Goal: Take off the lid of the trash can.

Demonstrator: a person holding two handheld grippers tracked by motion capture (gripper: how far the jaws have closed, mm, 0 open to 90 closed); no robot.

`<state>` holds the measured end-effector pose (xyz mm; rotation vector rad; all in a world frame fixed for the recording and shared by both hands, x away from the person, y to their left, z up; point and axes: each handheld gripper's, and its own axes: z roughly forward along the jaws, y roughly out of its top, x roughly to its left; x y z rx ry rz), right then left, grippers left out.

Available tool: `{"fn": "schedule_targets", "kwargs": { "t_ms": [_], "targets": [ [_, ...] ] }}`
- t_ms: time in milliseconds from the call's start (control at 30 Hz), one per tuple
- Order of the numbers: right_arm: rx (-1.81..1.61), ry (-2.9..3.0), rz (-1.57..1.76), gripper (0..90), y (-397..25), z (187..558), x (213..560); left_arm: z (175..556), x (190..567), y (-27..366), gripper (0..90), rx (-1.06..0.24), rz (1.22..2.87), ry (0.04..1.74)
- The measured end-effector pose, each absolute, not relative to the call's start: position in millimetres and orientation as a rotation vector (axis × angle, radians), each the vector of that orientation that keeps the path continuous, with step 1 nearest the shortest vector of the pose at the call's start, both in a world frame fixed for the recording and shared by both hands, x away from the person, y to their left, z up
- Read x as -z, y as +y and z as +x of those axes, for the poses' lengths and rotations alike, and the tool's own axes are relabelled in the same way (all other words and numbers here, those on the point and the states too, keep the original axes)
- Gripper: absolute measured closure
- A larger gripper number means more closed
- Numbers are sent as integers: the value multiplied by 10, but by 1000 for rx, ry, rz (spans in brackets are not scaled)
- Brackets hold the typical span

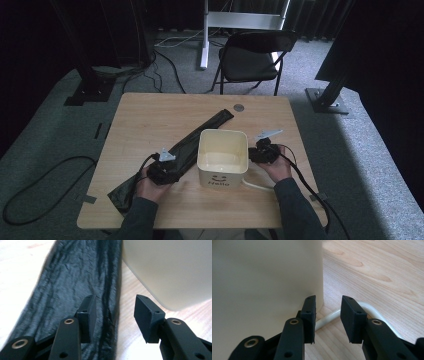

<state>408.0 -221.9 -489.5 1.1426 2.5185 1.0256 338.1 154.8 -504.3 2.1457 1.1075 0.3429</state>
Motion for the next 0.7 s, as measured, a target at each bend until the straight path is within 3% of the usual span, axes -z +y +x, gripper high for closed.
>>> {"fn": "schedule_targets", "kwargs": {
  "t_ms": [700],
  "targets": [
    [-950, 2570, 1030, 610, -2067, 4002, 4851, 3855, 4896, 1779, 523, -331, 2086, 1161]
  ]
}}
